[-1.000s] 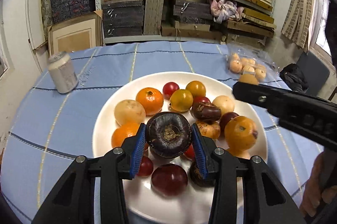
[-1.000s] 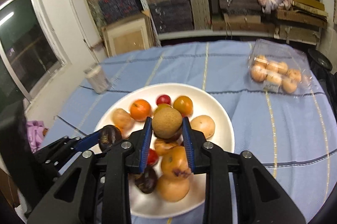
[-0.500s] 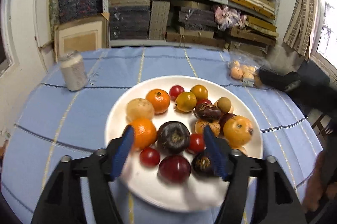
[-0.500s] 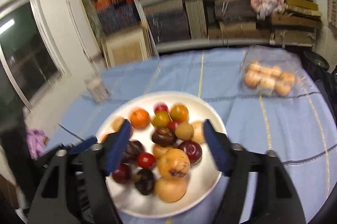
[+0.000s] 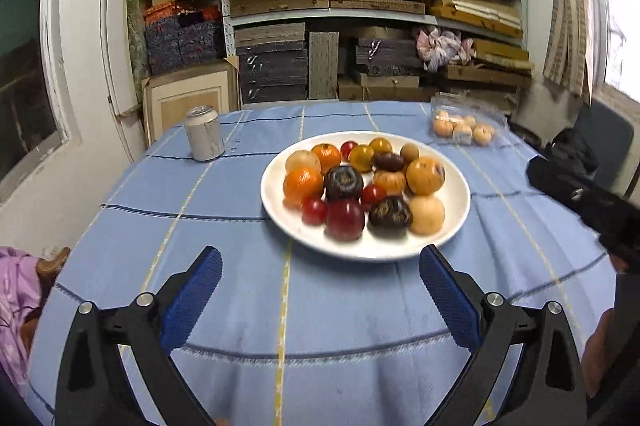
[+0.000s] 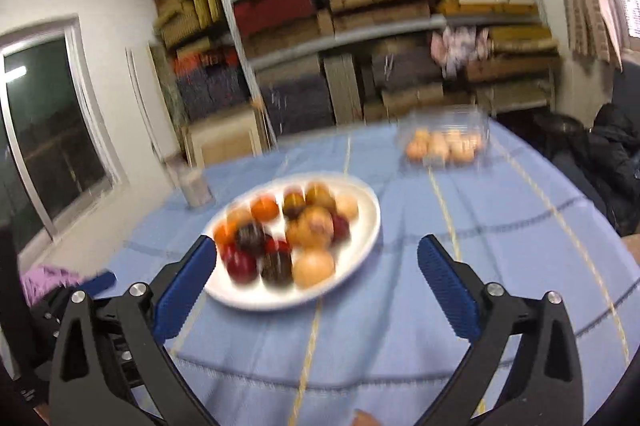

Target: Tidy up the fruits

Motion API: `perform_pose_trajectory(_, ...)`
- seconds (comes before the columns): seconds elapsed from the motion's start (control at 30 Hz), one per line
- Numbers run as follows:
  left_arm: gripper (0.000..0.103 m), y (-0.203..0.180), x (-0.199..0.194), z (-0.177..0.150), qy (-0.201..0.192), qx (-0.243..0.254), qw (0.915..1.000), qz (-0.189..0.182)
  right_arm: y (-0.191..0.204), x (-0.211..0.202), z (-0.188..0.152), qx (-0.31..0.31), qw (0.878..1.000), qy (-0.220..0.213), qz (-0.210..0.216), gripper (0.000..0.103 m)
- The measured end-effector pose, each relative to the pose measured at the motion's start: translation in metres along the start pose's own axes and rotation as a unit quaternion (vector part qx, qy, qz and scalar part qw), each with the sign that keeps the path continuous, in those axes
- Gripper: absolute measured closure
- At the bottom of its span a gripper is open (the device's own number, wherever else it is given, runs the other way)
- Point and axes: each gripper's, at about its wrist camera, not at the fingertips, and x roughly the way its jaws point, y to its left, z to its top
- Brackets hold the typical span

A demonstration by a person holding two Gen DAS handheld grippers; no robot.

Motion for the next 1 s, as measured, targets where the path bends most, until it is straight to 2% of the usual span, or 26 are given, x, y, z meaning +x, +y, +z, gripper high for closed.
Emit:
perform_pose_trajectory(0.07,0.004,-0.003,-0.004,-0.002,-0.008,0.006,0.9999,0.005,0.005,0.005,-0.007,-0.016,1.000,0.010,-0.016,0.004)
perform_pose_trajectory(0.17,0.004,-0.002,-0.005,-0.005,-0.004,-0.002,0.9999,-0.012,0.012,0.013,-0.016,-0.033,0.999,0.034,-0.018,0.004)
perform_pose_trajectory(0.33,0.004,-0.005,-0.001,-0.006,0.007,0.003,0.9998,0.021,0.009,0.024,-0.020,-0.021,0.997,0.070,-0.019,0.004)
perform_pose_trajectory(0.53,0.004,0.005,-0.001,-0.007,0.015,-0.026,0.9995,0.001,0.009,0.011,-0.016,-0.029,0.997,0.041,-0.057,0.004)
perform_pose_trajectory(0.73,0.004,0.011,-0.002,-0.006,0.021,-0.047,0.9987,-0.004,0.011,0.020,-0.024,-0.046,0.993,0.075,-0.075,0.004)
perform_pose_trajectory(1.0,0.004,0.015,-0.002,-0.005,0.024,-0.057,0.9980,-0.007,0.008,0.024,-0.026,-0.043,0.993,0.085,-0.073,0.004)
